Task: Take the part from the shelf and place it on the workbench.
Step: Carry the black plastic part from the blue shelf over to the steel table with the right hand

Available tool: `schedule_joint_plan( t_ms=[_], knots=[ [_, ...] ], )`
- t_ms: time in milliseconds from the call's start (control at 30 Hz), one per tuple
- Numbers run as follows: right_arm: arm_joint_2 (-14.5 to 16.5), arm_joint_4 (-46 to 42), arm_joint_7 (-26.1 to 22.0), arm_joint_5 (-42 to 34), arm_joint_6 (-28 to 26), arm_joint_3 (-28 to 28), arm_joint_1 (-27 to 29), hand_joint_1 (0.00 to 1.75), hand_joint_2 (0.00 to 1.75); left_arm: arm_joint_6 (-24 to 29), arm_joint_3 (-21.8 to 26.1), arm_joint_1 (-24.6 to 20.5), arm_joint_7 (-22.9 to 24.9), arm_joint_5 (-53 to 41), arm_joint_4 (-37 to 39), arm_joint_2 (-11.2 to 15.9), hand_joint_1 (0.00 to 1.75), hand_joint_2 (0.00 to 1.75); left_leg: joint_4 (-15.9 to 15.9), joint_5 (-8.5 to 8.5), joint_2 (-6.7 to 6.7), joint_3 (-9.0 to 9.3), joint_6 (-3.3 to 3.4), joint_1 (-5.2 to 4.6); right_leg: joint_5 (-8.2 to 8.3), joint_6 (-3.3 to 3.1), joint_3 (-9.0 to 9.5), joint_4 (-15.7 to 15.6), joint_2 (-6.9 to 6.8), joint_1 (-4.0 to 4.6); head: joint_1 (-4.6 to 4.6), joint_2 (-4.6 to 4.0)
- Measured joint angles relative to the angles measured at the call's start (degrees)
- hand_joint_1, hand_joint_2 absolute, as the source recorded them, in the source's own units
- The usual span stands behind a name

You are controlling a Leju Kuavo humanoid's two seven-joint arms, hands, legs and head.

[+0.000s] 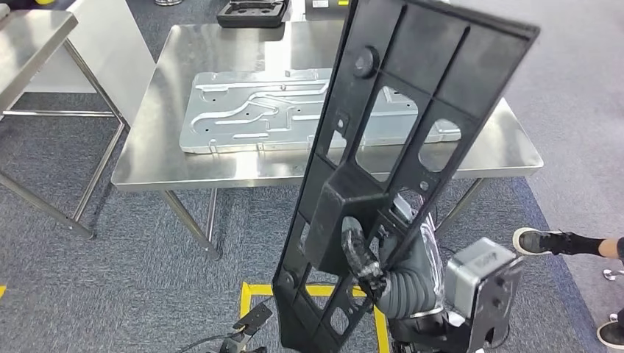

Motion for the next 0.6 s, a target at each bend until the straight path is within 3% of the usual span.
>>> schedule_joint_plan(
  t_ms=[33,100,167,333,400,467,500,533,600],
  knots=[
    [-0.31,0.01,-1.16,-0.10,-0.07,-0.29,0.83,1.29,1.75,-0.04,0.00,0.24,-0.04,-0.01,0.00,0.01,0.00,1.75,0.11,-0.46,-0.04,0.50,-0.03,0.02,1.62,0.10,-0.47,-0.69,-0.02,-0.09,-0.01,0.00],
    [-0.80,-0.01,-3.04,-0.70,-0.16,-1.11,2.03,1.29,1.75,-0.07,0.00,0.59,-0.09,-0.01,0.00,0.00,0.00,1.75,0.64,-1.65,-0.09,1.52,-0.36,0.11,6.44,0.16,1.23,-6.91,-0.14,-0.24,0.01,0.00],
    [-1.07,-0.04,-4.43,-1.79,-0.19,-1.99,3.12,1.29,1.75,-0.02,0.00,0.61,-0.17,0.01,0.00,0.01,0.00,1.75,1.33,-2.83,-0.12,1.79,-1.05,-0.06,8.52,-0.12,3.43,-12.15,-0.20,-0.15,0.12,0.00],
    [-1.64,-0.01,-8.23,-6.75,-0.17,-3.71,5.21,1.29,1.75,0.14,0.02,0.76,-1.00,0.56,0.00,0.07,0.00,1.75,2.18,-4.32,0.11,1.95,-2.55,-0.16,7.45,-1.70,4.65,-13.83,0.21,-0.20,-0.07,0.00],
    [-1.69,0.14,-10.42,-9.36,-0.17,-4.14,5.43,1.29,1.75,-0.08,0.04,0.83,-1.43,0.87,0.00,0.19,0.00,1.75,7.22,-6.45,0.12,-0.51,-3.14,0.03,7.13,-2.23,5.42,-14.18,0.08,-0.32,-0.24,0.00],
    [-1.69,0.41,-12.54,-11.42,-0.17,-4.57,5.66,1.29,1.75,-0.36,0.07,1.06,-1.66,1.04,0.00,0.37,0.00,1.75,14.50,-8.47,0.11,-5.09,-3.53,0.18,6.67,-2.53,5.97,-14.26,0.01,-0.24,-0.34,0.00],
    [-1.69,0.56,-13.33,-12.12,-0.17,-4.76,5.79,1.29,1.75,-0.48,0.07,1.22,-1.68,1.04,0.00,0.45,0.00,1.75,16.58,-8.30,0.11,-6.86,-3.62,0.24,6.39,-2.59,6.27,-14.26,0.05,-0.20,-0.34,0.00],
    [-1.69,0.69,-13.92,-12.59,-0.17,-4.93,5.90,1.29,1.75,-0.57,0.08,1.35,-1.68,1.03,0.00,0.50,0.00,1.75,16.60,-7.00,0.12,-7.69,-3.63,0.28,6.09,-2.59,6.65,-14.25,0.13,-0.19,-0.36,0.00],
    [-1.69,0.86,-14.77,-13.13,-0.17,-5.21,5.98,1.29,1.75,-0.68,0.08,1.42,-1.68,0.97,0.00,0.61,0.00,1.75,10.62,-1.83,0.12,-6.32,-3.37,0.30,5.39,-2.47,7.72,-14.27,0.31,-0.19,-0.35,0.00]
  ],
)
